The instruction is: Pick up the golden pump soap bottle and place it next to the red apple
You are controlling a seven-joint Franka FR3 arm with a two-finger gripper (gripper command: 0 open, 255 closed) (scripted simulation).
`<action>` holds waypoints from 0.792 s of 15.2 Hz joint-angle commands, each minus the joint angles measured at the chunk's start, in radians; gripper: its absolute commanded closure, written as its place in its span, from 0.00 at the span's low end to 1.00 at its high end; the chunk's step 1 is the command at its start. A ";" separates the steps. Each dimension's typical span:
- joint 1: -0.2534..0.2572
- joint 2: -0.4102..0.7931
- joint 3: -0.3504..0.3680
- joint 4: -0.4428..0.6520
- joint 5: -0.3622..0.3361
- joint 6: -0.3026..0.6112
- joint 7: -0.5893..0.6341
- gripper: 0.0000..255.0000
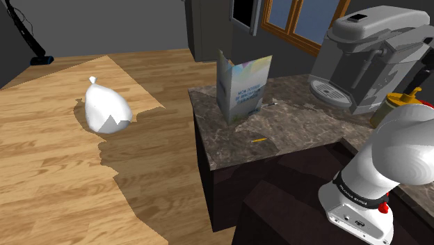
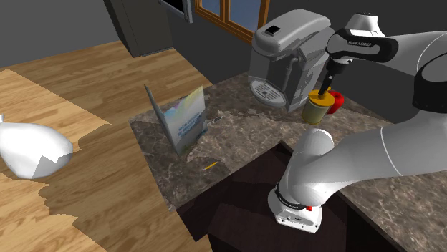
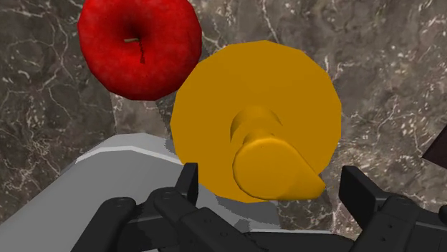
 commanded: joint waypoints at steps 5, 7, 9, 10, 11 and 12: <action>-0.034 0.006 0.087 0.083 0.046 -0.111 -0.023 0.00; -0.034 0.006 0.087 0.083 0.046 -0.111 -0.023 0.00; -0.034 0.006 0.087 0.083 0.046 -0.111 -0.023 0.00; -0.034 0.006 0.087 0.083 0.046 -0.111 -0.023 0.00; -0.034 0.006 0.087 0.083 0.046 -0.111 -0.023 0.00; -0.034 0.006 0.087 0.083 0.046 -0.111 -0.023 0.00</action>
